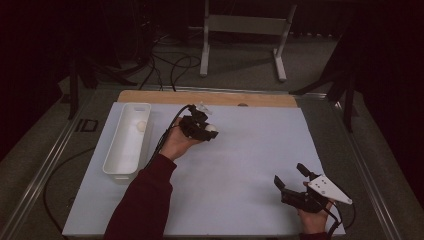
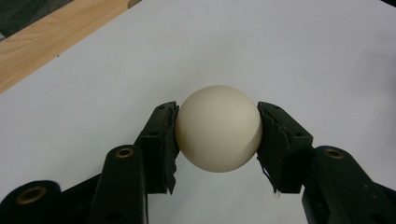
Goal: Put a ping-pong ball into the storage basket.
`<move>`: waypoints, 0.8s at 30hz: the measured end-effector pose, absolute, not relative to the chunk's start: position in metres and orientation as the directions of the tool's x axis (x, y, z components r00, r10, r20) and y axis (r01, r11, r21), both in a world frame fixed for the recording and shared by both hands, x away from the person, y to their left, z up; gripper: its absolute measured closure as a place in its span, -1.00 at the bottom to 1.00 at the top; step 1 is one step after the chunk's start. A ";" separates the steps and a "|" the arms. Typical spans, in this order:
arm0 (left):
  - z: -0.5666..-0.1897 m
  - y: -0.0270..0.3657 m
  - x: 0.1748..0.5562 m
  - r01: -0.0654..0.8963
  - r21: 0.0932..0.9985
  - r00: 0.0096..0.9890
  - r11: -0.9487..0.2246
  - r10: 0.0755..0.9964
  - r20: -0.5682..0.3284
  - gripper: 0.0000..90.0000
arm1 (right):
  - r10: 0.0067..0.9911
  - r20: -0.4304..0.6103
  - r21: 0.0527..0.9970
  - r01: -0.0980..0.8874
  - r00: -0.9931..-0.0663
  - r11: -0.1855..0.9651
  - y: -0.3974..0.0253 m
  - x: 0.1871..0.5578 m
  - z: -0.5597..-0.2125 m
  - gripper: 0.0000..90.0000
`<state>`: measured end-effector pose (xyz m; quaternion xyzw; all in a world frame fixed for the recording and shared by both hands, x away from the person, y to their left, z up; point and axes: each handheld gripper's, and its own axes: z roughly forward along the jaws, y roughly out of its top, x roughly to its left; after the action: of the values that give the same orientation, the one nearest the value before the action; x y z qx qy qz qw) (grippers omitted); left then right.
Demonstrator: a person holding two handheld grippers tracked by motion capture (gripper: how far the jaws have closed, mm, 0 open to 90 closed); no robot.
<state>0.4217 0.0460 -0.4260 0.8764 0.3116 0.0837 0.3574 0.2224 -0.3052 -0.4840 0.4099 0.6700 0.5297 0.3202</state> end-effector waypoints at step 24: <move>-0.412 0.059 0.417 0.470 0.695 0.791 -0.544 0.609 -0.058 0.14 | 0.889 0.006 0.973 0.208 -0.458 0.101 -0.305 0.222 -0.484 -0.82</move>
<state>0.4173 0.0594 -0.4116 0.8733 0.3090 0.0956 0.3643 0.2225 -0.3050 -0.4841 0.4101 0.6690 0.5303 0.3209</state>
